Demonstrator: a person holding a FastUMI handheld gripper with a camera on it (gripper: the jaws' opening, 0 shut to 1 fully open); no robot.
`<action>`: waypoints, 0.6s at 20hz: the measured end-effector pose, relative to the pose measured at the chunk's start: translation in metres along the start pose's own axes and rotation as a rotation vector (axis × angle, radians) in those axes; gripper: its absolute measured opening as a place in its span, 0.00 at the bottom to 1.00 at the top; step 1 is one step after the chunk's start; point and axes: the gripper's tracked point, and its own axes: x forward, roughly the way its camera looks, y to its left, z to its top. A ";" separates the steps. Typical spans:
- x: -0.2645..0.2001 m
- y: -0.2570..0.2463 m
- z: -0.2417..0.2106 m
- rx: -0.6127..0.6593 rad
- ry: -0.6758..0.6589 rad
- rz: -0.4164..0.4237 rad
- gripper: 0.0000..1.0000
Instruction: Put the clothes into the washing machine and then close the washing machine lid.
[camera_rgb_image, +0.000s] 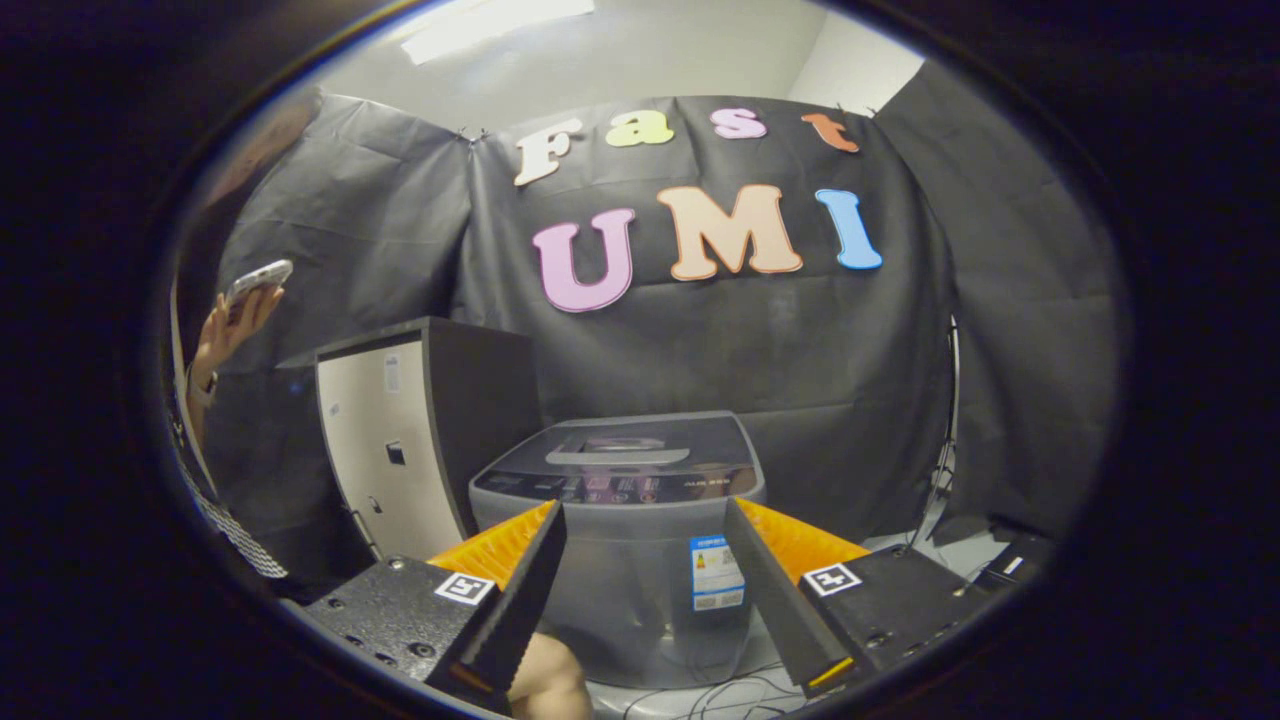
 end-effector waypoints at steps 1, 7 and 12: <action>-0.003 0.000 -0.001 0.001 0.005 0.003 0.97; -0.027 0.009 -0.014 0.010 0.024 0.024 0.96; -0.028 0.012 -0.017 -0.044 0.034 0.033 0.96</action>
